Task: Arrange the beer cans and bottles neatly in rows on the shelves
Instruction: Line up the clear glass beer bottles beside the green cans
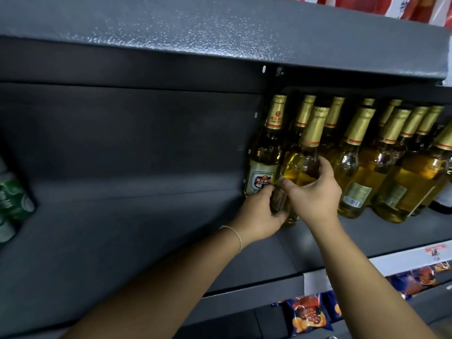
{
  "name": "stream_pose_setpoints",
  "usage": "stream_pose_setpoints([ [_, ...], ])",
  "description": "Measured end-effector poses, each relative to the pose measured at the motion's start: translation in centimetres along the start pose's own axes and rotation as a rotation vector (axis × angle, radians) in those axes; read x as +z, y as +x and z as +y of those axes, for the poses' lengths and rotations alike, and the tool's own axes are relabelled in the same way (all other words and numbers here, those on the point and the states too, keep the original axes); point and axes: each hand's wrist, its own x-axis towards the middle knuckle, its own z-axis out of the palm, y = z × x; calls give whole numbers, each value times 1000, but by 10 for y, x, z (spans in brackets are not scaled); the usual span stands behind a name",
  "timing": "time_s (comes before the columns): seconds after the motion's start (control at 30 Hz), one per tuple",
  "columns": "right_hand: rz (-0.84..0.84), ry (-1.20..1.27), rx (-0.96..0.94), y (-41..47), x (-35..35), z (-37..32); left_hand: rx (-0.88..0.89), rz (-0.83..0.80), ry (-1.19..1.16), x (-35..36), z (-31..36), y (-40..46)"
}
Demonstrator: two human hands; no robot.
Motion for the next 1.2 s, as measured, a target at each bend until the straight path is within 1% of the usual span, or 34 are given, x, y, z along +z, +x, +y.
stream_pose_setpoints([
  [0.27,-35,43,-99,-22,8,-22,12,56,-32,-25,0,-15],
  [0.37,-61,70,-122,-33,15,-35,4,111,-19,-39,-3,-24],
  [0.47,-99,109,-132,-47,28,-52,-41,185,7,-54,-8,-36],
  [0.6,-172,160,-130,-71,54,-80,-120,296,55,-81,-23,-55],
  [0.77,-278,210,-145,-104,90,-116,-172,402,78,-129,-51,-84],
  [0.9,-350,264,-171,-130,120,-148,-182,457,78,-172,-73,-108],
  [1.0,-435,277,-191,-145,138,-172,-180,495,83,-204,-87,-126],
  [1.2,-590,281,-263,-157,168,-208,-203,536,-50,-257,-110,-149],
])
